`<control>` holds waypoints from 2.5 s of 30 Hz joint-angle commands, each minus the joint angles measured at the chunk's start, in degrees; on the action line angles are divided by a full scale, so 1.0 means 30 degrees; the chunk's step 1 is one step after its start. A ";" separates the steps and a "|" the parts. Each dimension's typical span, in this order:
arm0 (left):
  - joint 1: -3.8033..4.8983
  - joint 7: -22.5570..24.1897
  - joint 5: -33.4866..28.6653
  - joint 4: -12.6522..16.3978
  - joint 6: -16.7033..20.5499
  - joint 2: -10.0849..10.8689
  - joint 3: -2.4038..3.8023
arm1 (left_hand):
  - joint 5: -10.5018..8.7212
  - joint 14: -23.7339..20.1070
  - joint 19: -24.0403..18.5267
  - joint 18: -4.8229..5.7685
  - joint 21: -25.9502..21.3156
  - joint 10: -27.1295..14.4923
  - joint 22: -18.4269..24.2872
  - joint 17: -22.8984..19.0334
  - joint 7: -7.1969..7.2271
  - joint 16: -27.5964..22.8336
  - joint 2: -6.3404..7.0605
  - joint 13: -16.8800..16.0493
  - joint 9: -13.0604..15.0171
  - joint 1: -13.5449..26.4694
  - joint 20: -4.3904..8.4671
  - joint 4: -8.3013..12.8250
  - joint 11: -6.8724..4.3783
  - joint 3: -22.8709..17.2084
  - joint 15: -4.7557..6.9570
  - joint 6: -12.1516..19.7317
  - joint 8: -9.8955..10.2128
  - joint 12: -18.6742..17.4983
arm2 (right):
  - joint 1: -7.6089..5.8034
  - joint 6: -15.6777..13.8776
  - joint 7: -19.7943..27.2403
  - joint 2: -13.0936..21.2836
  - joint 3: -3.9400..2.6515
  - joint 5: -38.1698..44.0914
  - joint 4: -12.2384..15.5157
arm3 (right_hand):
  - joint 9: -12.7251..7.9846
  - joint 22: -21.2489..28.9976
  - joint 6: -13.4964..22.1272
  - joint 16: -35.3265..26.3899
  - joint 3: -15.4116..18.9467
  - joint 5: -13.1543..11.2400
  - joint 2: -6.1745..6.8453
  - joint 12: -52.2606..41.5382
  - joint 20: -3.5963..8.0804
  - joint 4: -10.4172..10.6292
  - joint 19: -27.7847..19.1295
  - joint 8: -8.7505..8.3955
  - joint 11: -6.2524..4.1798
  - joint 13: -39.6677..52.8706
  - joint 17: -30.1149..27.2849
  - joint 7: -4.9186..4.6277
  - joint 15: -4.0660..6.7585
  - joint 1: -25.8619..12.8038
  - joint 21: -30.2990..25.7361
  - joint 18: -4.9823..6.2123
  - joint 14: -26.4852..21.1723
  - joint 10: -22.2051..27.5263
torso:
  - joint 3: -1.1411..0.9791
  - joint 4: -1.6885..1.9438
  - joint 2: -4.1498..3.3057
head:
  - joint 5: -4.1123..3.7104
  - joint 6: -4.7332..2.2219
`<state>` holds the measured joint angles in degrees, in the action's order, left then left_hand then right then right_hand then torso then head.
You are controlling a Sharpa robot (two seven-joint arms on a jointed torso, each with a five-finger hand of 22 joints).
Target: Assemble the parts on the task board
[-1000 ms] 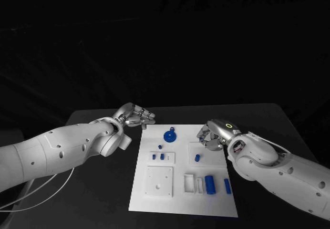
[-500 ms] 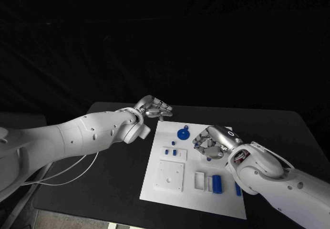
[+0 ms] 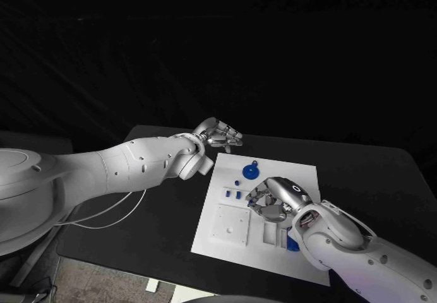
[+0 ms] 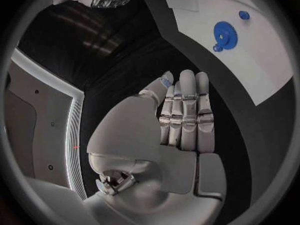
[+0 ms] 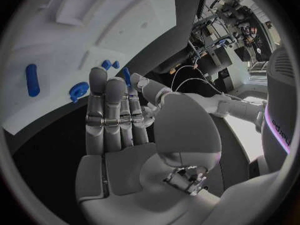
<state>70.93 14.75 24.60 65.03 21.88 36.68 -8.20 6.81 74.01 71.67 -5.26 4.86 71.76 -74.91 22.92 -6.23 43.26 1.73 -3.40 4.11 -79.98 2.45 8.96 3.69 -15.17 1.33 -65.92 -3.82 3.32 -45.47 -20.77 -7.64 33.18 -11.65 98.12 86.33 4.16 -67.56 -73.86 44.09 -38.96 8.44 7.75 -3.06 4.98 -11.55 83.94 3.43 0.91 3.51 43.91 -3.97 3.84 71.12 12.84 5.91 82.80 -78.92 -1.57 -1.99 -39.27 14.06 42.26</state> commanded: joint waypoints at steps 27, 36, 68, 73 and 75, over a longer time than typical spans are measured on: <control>-0.0010 0.0160 -0.0275 0.0692 -0.0107 -0.0177 0.0010 | 0.0094 0.0191 0.0104 0.0054 -0.0173 -0.0175 -0.0312 0.0070 -0.0031 -0.0055 -0.0332 -0.0003 0.0010 0.0061 -0.0012 0.0002 -0.0019 0.0165 -0.0011 -0.0074 0.0037 0.0077 | 0.0807 -0.0434 -0.0485 -0.1445 0.0999 0.2748 -0.1905 | 0.0033 -0.0111 -0.0104 -0.0066 -0.0051 0.0045 -0.0186 -0.0128 0.0102 -0.0118 0.0687 0.0087 0.0008 0.0022 0.0020 -0.0032 0.0063 -0.0091 0.0265 0.0249 0.0095 -0.0107 | -0.0053 -0.0009 -0.0069 | 0.0827 0.0702; -0.0010 0.0132 -0.0275 0.0758 -0.0168 -0.0220 0.0010 | 0.0094 0.0191 0.0104 0.0054 -0.0173 -0.0175 -0.0312 0.0070 -0.0031 -0.0055 -0.0332 -0.0003 0.0010 0.0061 -0.0012 0.0002 -0.0019 0.0165 -0.0011 -0.0074 0.0037 0.0077 | 0.0839 -0.0350 -0.0570 -0.1814 0.1191 0.3167 -0.2367 | 0.0036 -0.0132 -0.0106 -0.0057 -0.0083 0.0034 -0.0184 -0.0130 0.0103 -0.0132 0.0682 0.0086 0.0006 0.0022 0.0004 -0.0029 0.0066 -0.0098 0.0291 0.0254 0.0103 -0.0113 | -0.0070 -0.0012 -0.0074 | 0.0926 0.0774; -0.0012 -0.0055 -0.0275 0.0786 -0.0452 -0.0312 0.0010 | 0.0101 0.0181 0.0105 0.0054 -0.0212 -0.0229 -0.0289 0.0092 -0.0037 -0.0090 -0.0389 -0.0003 0.0011 0.0152 -0.0029 0.0036 -0.0003 0.0195 -0.0025 -0.0038 0.0036 0.0075 | 0.0901 -0.0563 -0.0700 -0.2119 0.1381 0.3556 -0.2856 | 0.0043 -0.0177 -0.0133 -0.0010 -0.0194 -0.0001 -0.0164 -0.0130 0.0109 -0.0183 0.0678 0.0090 0.0004 0.0023 -0.0029 -0.0021 0.0069 -0.0111 0.0345 0.0268 0.0094 -0.0135 | -0.0088 -0.0039 -0.0091 | 0.1015 0.0810; -0.0012 -0.0109 -0.0275 0.0774 -0.0523 -0.0296 0.0010 | 0.0104 0.0175 0.0100 0.0052 -0.0224 -0.0259 -0.0278 0.0097 -0.0042 -0.0114 -0.0403 -0.0002 0.0013 0.0176 -0.0037 0.0065 0.0007 0.0204 -0.0032 -0.0013 0.0035 0.0075 | 0.0905 -0.0541 -0.0725 -0.2105 0.1381 0.3576 -0.2822 | 0.0043 -0.0177 -0.0133 -0.0010 -0.0194 -0.0001 -0.0164 -0.0130 0.0109 -0.0183 0.0678 0.0090 0.0004 0.0023 -0.0029 -0.0021 0.0069 -0.0111 0.0345 0.0268 0.0094 -0.0135 | -0.0100 -0.0038 -0.0097 | 0.0989 0.0798; -0.0012 -0.0116 -0.0275 0.0766 -0.0532 -0.0301 0.0009 | 0.0104 0.0175 0.0100 0.0052 -0.0224 -0.0259 -0.0278 0.0097 -0.0042 -0.0114 -0.0403 -0.0002 0.0013 0.0176 -0.0037 0.0065 0.0007 0.0204 -0.0032 -0.0013 0.0035 0.0075 | 0.0906 -0.0371 -0.0740 -0.2107 0.1381 0.3580 -0.2826 | 0.0043 -0.0177 -0.0133 -0.0010 -0.0194 -0.0001 -0.0164 -0.0130 0.0109 -0.0183 0.0678 0.0090 0.0004 0.0023 -0.0029 -0.0021 0.0069 -0.0111 0.0345 0.0268 0.0094 -0.0135 | -0.0092 -0.0025 -0.0099 | 0.0967 0.0780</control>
<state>70.89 14.35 24.14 67.22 21.19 35.87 -8.21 6.81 74.21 71.66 -5.25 4.31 71.34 -74.91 23.13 -6.23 43.26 0.97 -3.40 4.10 -79.68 2.45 9.12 3.69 -15.02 1.12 -65.92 -3.82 3.32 -42.89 -23.00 -9.42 26.81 -7.58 108.02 77.87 4.25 -68.03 -73.94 44.09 -39.14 8.14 7.85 -3.06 4.90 -12.19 83.84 3.50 0.89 3.51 43.88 -4.10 3.91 70.60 13.52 6.04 82.90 -78.92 -1.85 -2.10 -39.56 17.02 44.66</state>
